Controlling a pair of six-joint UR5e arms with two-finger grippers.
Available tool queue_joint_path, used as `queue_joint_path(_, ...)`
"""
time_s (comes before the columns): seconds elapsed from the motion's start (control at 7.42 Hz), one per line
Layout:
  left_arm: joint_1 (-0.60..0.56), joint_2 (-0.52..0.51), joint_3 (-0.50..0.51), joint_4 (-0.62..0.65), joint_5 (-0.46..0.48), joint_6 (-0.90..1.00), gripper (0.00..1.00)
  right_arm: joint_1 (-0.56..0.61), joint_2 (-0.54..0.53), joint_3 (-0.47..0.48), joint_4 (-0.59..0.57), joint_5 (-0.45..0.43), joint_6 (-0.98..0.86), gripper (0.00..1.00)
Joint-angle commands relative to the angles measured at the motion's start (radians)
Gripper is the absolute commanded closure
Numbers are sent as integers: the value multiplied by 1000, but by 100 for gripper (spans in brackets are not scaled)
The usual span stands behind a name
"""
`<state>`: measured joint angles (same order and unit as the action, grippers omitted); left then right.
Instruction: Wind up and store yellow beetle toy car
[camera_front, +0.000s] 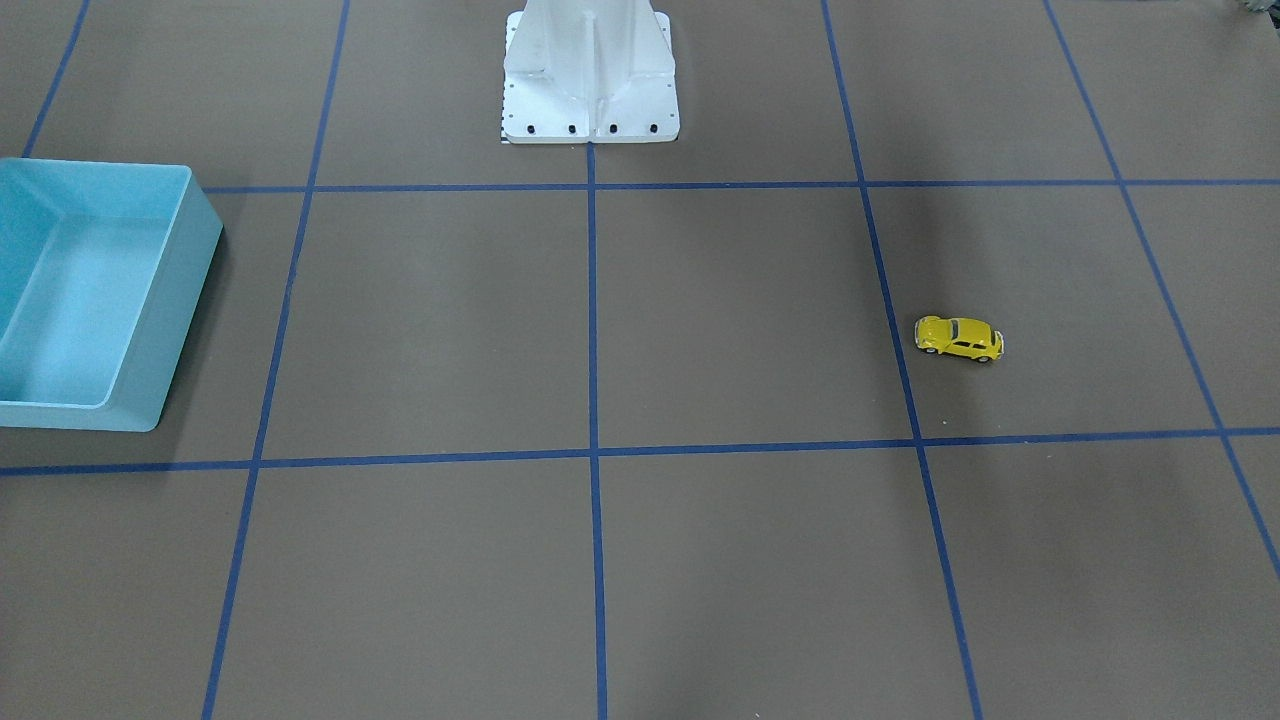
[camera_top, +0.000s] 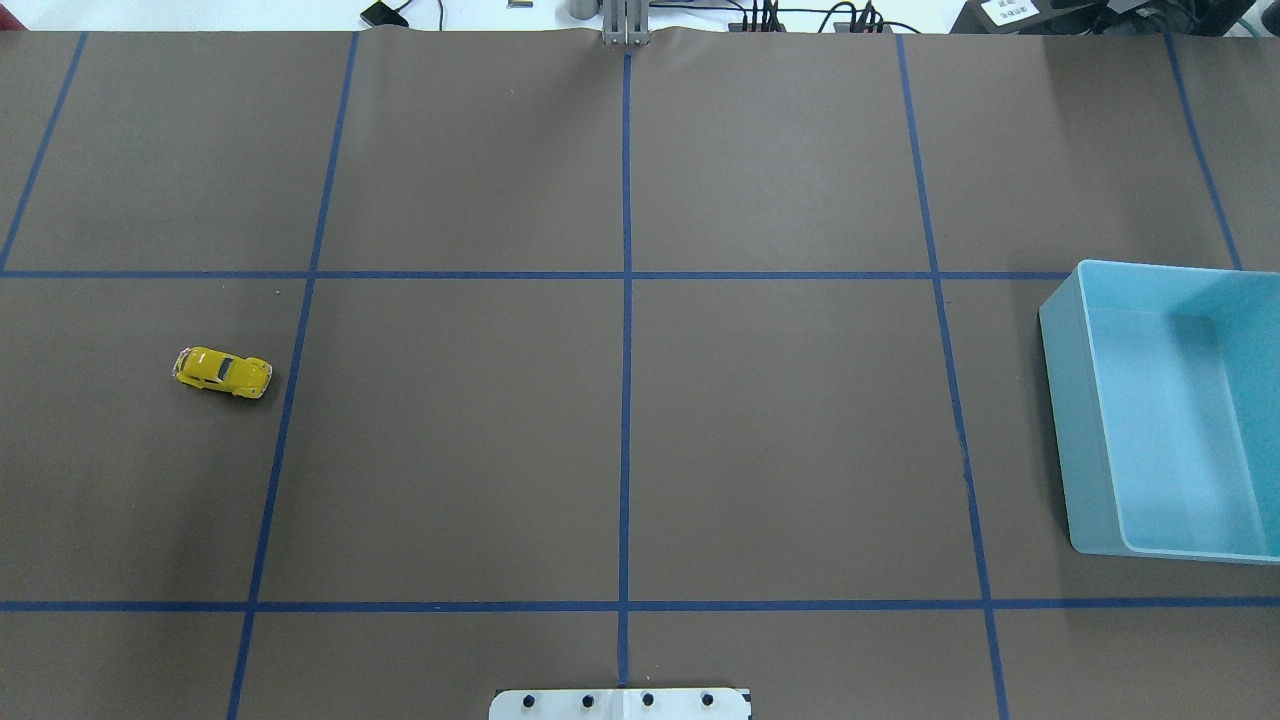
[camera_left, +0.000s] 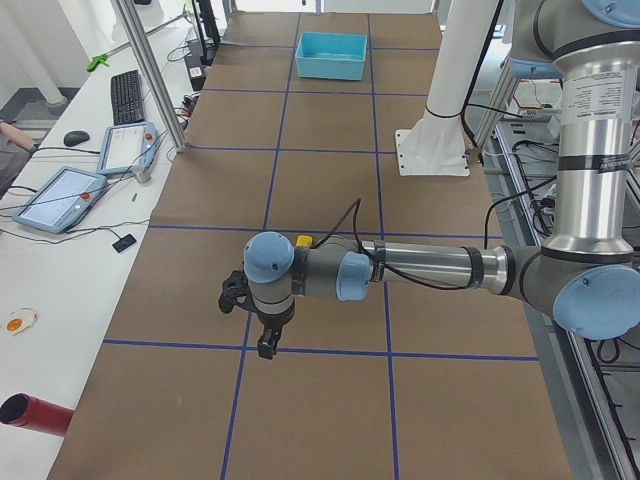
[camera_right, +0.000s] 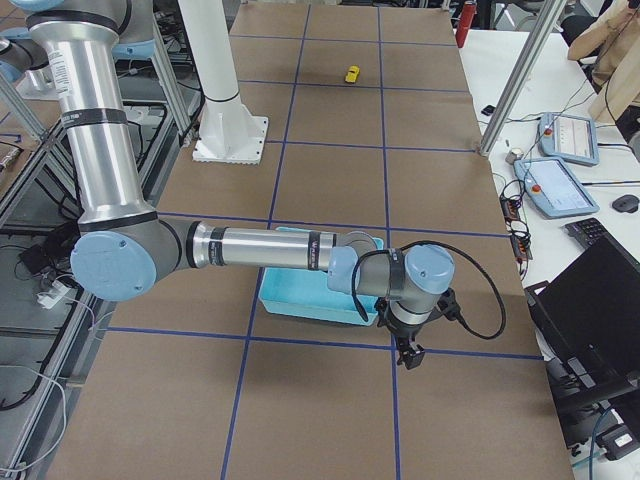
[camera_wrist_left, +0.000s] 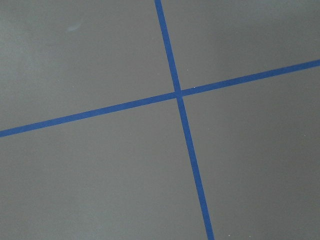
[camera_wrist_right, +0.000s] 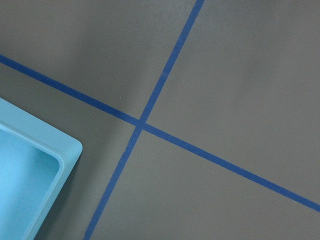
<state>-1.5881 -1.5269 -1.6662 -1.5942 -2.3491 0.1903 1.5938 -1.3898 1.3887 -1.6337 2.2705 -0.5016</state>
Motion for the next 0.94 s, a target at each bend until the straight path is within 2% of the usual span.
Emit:
queue_joint_path(0.0,2,-9,-12,-10,-2,6,0,0,0,0,0,0,0,0)
queue_joint_path(0.4,45,-2,-156,-3,-2,12,0,0,-2,0,0,1,0,0)
queue_joint_path(0.54,80,-10,-187,-7,-2,90,0,0,-2,0,0,0,0,0)
queue_joint_path(0.81,133,-19,-228,-51,-7,110,0,0,-5,-2,0,1,2,0)
